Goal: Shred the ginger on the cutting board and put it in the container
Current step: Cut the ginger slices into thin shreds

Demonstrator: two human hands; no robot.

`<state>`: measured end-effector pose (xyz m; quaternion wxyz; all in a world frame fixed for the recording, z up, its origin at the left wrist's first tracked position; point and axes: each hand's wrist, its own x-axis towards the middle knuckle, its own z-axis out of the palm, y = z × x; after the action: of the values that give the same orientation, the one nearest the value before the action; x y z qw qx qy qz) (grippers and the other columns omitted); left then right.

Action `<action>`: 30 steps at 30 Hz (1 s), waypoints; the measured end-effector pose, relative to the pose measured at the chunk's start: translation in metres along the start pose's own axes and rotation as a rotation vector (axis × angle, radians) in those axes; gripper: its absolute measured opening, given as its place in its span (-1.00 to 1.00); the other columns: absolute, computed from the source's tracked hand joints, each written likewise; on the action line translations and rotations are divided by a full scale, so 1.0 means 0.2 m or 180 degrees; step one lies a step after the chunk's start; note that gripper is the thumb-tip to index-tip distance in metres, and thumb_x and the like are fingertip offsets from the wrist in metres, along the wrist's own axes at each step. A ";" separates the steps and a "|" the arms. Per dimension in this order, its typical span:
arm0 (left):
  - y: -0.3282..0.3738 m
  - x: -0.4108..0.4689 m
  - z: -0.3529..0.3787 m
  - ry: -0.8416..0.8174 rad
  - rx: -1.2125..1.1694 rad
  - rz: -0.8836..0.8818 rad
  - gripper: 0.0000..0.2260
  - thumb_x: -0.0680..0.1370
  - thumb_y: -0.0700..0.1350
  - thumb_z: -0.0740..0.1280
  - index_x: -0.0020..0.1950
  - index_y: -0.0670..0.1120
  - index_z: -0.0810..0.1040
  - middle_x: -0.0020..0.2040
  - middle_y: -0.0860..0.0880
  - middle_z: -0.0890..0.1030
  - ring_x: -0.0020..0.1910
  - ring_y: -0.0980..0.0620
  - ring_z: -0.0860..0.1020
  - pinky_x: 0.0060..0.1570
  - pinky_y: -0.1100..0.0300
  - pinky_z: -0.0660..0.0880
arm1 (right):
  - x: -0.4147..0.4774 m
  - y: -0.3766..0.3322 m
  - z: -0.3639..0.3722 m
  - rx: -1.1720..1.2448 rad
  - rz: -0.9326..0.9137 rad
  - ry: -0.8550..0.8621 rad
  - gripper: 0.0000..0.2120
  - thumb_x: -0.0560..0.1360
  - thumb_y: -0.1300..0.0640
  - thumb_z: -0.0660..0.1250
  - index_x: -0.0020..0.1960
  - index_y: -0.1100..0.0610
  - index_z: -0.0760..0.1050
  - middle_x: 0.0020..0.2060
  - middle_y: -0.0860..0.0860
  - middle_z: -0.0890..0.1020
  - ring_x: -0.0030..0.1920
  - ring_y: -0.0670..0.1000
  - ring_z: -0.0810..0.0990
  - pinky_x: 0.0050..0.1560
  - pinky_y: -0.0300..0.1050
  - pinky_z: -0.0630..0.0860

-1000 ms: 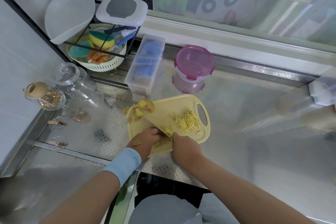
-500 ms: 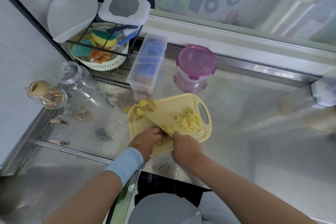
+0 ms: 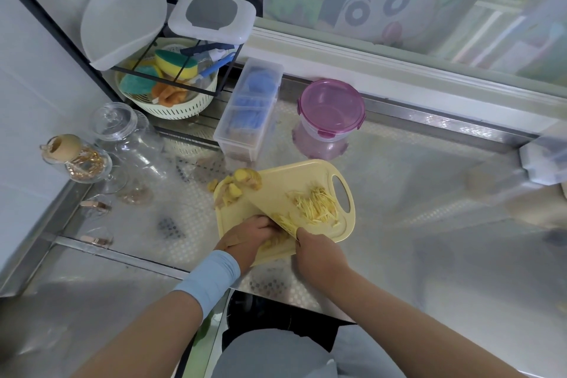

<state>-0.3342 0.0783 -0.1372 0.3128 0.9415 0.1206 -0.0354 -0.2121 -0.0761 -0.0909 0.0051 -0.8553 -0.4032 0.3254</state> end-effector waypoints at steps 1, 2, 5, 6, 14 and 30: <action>0.00 -0.01 0.00 0.0023 0.0019 -0.0014 -0.61 0.55 -0.14 0.18 0.36 0.04 0.53 0.36 0.07 0.44 0.34 0.09 0.35 0.28 0.17 0.38 | 0.01 -0.01 0.00 0.0018 -0.0012 -0.0009 -0.89 0.60 0.24 0.13 -0.01 0.06 0.22 -0.25 0.05 0.44 -0.28 0.14 0.43 -0.28 -0.04 0.36; 0.00 -0.01 0.00 0.0071 0.0053 0.0033 -0.62 0.54 -0.15 0.22 0.35 0.03 0.53 0.34 0.06 0.45 0.32 0.11 0.34 0.25 0.18 0.41 | 0.02 -0.02 -0.01 0.0023 -0.0013 -0.0015 -0.89 0.60 0.23 0.13 -0.01 0.07 0.22 -0.23 0.07 0.45 -0.27 0.16 0.44 -0.27 -0.04 0.37; 0.00 -0.02 0.00 0.0216 0.0132 0.0240 -0.57 0.44 -0.31 0.39 0.27 -0.02 0.59 0.26 0.07 0.48 0.24 0.13 0.34 0.05 0.14 0.55 | 0.02 -0.01 0.00 0.0058 0.0005 0.0023 -0.91 0.59 0.22 0.13 -0.02 0.07 0.23 -0.24 0.06 0.44 -0.26 0.16 0.44 -0.26 -0.04 0.37; 0.00 -0.03 0.00 0.0181 0.0116 0.0243 -0.54 0.40 -0.34 0.42 0.26 -0.03 0.58 0.25 0.08 0.46 0.23 0.12 0.35 0.01 0.12 0.57 | 0.02 -0.01 0.00 0.0066 -0.0001 0.0030 -0.91 0.59 0.22 0.13 -0.02 0.07 0.23 -0.25 0.05 0.43 -0.25 0.16 0.45 -0.26 -0.04 0.38; -0.01 -0.05 0.03 0.0252 0.0291 0.0284 -0.46 0.30 -0.39 0.47 0.23 -0.05 0.54 0.22 0.03 0.45 0.21 0.05 0.41 -0.19 0.10 0.60 | 0.02 0.00 0.01 0.0104 -0.0006 0.0045 -0.92 0.61 0.20 0.13 -0.02 0.06 0.23 -0.27 0.03 0.41 -0.27 0.14 0.44 -0.27 -0.04 0.38; -0.02 -0.04 0.02 0.0179 0.0157 0.0211 -0.44 0.37 -0.29 0.43 0.32 0.07 0.51 0.32 0.10 0.44 0.27 0.13 0.34 0.09 0.27 0.42 | -0.08 0.07 0.03 -0.0124 0.0030 0.0142 -0.91 0.63 0.14 0.12 -0.04 0.06 0.23 -0.33 -0.03 0.37 -0.38 -0.01 0.35 -0.46 -0.12 0.18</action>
<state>-0.3427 0.0783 -0.1418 0.2869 0.9530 0.0972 -0.0015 -0.2129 -0.0985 -0.0914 -0.0041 -0.8641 -0.4052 0.2984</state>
